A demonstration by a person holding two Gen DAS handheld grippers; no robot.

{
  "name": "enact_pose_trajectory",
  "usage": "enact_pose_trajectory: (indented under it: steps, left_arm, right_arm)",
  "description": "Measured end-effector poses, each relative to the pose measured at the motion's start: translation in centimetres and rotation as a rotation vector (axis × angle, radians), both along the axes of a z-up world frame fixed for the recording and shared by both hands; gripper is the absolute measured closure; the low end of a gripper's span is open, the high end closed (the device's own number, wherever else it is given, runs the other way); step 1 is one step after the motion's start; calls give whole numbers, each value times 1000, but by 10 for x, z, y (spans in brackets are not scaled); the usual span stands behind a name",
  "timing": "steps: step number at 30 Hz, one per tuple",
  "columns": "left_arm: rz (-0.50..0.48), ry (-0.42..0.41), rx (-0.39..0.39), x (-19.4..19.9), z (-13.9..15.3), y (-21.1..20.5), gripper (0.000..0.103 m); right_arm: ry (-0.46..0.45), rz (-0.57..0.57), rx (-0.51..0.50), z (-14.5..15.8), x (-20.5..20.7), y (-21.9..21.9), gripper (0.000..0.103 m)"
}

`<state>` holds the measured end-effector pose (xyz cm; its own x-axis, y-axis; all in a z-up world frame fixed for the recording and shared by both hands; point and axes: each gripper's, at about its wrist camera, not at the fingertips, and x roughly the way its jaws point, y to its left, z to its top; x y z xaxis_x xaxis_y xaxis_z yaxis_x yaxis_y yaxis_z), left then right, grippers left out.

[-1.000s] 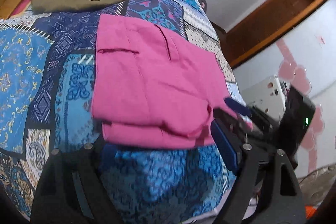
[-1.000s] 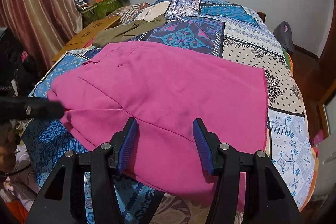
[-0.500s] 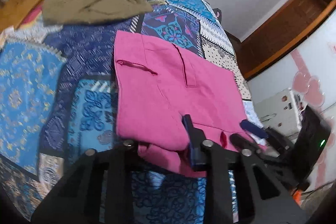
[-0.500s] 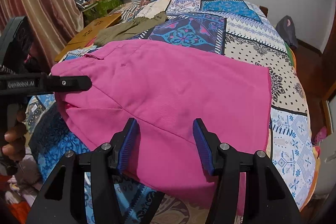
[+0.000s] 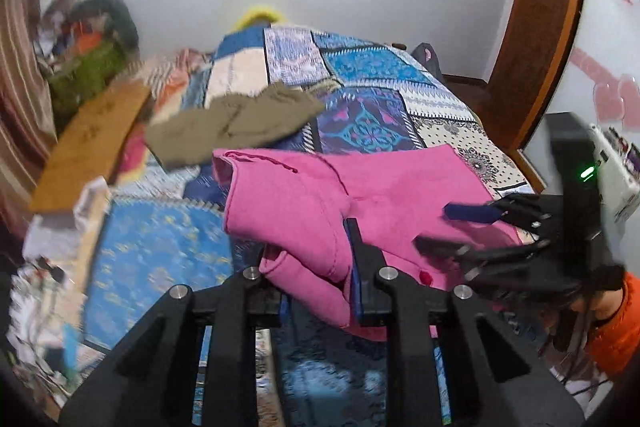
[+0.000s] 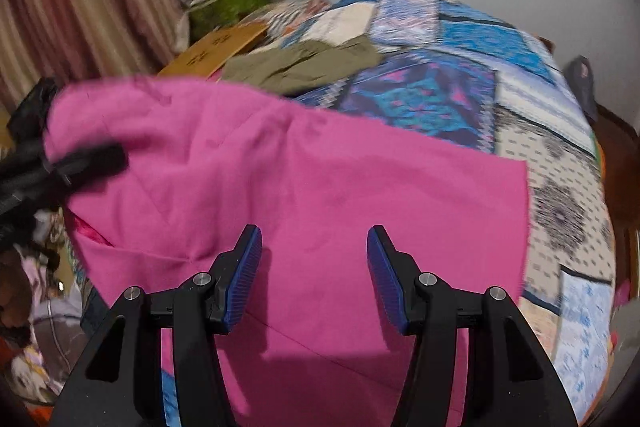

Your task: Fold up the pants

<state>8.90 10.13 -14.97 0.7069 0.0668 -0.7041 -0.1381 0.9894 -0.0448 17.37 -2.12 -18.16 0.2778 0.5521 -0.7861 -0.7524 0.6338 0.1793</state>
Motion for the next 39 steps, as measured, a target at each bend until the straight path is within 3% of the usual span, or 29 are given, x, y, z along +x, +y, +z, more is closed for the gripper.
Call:
enact_pose_trajectory:
  steps: [7, 18, 22, 27, 35, 39]
  left_arm:
    - [-3, -19, 37, -3, 9, -2, 81]
    - [-56, -48, 110, 1, 22, -29, 81]
    - [-79, -54, 125, 3, 27, -38, 81]
    - [-116, -64, 130, 8, 35, -52, 81]
    - [-237, -64, 193, 22, 38, -98, 81]
    - [-291, -27, 177, 33, 28, -117, 81]
  right_arm:
    - [-23, 57, -31, -5, -12, 15, 52]
    - [-27, -117, 39, 18, -4, -72, 52]
    - [-24, -180, 10, 9, 0, -100, 52]
    - [52, -209, -3, -18, 4, -111, 52]
    - [73, -225, 63, -21, 2, -116, 52]
    - [74, -225, 73, -22, 3, -118, 52]
